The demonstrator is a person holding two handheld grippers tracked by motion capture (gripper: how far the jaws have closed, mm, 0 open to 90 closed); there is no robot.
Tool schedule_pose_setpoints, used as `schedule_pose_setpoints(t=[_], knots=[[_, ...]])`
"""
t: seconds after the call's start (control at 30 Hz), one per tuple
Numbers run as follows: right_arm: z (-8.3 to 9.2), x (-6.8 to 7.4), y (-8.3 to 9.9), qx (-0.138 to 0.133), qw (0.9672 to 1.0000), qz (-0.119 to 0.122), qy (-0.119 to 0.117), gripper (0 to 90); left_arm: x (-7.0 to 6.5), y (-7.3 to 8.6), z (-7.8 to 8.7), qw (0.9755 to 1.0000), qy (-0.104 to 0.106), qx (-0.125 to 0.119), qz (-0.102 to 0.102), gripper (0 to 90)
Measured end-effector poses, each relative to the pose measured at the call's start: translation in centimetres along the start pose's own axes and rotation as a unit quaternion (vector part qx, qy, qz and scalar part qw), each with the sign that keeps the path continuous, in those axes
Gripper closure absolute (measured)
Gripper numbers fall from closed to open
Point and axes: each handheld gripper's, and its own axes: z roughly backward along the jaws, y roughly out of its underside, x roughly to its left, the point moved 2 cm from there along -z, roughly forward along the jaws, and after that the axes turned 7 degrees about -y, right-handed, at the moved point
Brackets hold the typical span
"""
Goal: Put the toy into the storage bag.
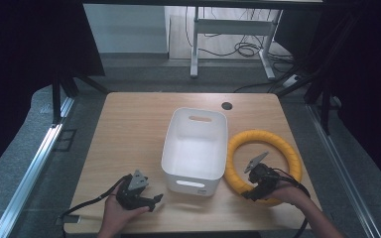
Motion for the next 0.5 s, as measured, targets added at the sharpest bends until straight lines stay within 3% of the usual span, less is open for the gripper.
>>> schedule_pose_setpoints(t=[0.3,0.5], knots=[[-1.2,0.2,-0.4,0.041,0.9991,0.008,0.003,36.7,-0.1,0.1,-0.2,1.0,-0.001,0.004,-0.004,18.5],[-1.7,0.2,-0.6,0.054,0.9985,0.009,-0.004,47.3,-0.1,0.1,-0.3,1.0,-0.001,0.006,-0.004,18.4]])
